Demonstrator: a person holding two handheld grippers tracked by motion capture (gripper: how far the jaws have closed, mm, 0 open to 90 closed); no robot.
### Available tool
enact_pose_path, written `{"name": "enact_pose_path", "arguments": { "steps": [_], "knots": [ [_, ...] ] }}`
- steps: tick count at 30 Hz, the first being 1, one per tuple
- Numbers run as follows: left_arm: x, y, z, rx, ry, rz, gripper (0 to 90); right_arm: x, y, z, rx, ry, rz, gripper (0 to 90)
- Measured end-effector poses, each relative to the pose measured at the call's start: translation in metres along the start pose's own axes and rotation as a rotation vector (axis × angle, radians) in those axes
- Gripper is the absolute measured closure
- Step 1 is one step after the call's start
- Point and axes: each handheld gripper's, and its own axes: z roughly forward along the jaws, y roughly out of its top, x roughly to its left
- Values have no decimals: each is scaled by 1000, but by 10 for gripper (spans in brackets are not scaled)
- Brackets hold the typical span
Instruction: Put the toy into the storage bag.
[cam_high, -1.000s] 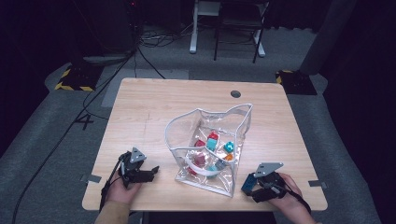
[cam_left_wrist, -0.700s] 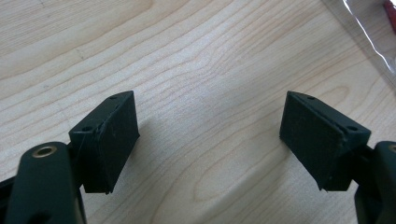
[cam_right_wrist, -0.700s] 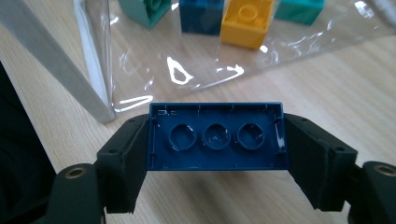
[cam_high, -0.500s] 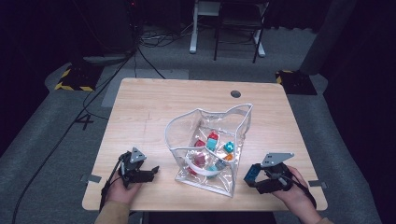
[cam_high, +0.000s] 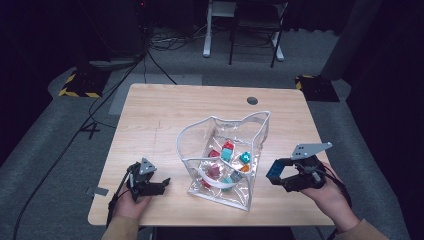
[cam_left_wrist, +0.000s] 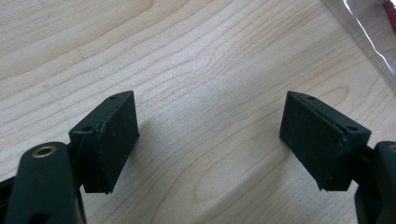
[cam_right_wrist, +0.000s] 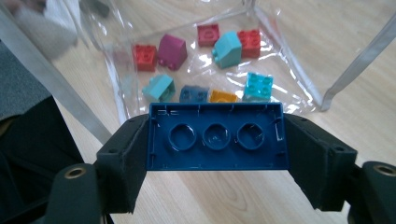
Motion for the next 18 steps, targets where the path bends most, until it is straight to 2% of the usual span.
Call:
{"name": "enact_pose_path", "arguments": {
  "steps": [4,7,18],
  "knots": [
    [0,0,0,0,1,1,199,-2,10,-8,-14,10,4,273],
    [0,0,0,0,2,1,199,-5,25,-17,-22,17,3,273],
    [0,0,0,0,2,1,199,-4,61,-31,-33,21,-20,273]
  ]
}}
